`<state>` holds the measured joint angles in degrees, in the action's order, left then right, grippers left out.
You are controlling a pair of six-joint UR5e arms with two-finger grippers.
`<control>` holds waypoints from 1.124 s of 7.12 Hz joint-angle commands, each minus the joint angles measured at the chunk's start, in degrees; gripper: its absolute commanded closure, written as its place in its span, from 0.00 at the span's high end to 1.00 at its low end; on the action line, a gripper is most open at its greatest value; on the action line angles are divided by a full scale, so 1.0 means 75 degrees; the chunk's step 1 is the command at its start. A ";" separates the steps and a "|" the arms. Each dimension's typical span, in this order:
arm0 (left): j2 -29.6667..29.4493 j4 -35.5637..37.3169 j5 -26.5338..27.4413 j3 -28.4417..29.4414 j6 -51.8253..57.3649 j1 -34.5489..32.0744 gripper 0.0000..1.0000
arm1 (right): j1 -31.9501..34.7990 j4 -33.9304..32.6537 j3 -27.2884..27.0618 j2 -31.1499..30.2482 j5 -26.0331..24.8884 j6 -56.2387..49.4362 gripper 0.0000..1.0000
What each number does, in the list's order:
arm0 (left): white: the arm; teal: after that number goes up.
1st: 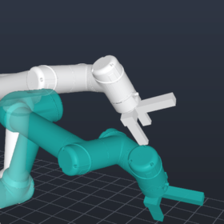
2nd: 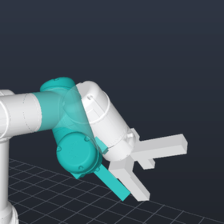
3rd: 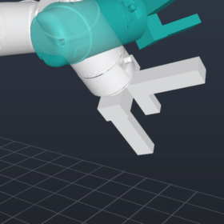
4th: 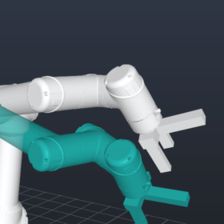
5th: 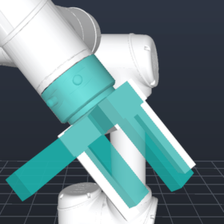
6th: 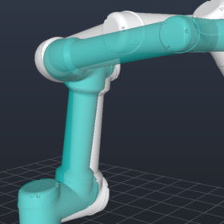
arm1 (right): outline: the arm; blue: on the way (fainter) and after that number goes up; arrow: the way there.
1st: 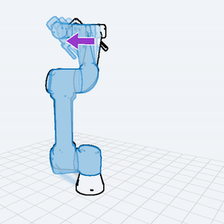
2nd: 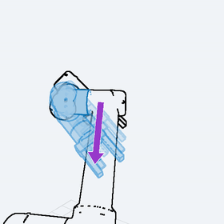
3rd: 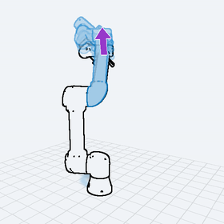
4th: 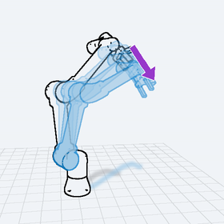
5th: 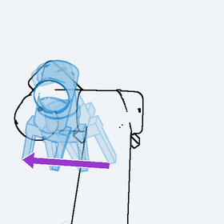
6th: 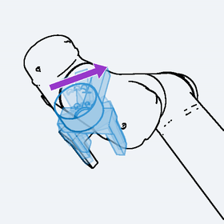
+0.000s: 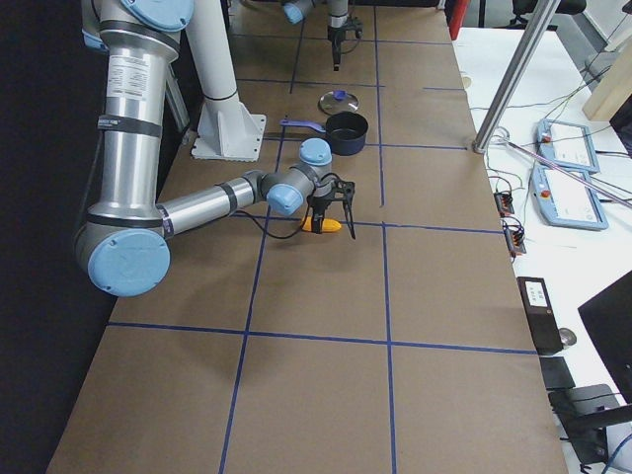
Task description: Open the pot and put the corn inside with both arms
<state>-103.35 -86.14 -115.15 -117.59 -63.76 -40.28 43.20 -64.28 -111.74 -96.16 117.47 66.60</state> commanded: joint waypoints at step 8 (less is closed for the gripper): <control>0.0092 0.0013 0.0013 -0.0118 0.0040 -0.0043 1.00 | -0.0744 0.0028 0.0768 0.0693 -0.0276 0.0308 0.00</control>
<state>-102.68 -86.04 -115.05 -118.24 -63.43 -40.54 37.50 -64.07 -104.80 -90.79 115.39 68.94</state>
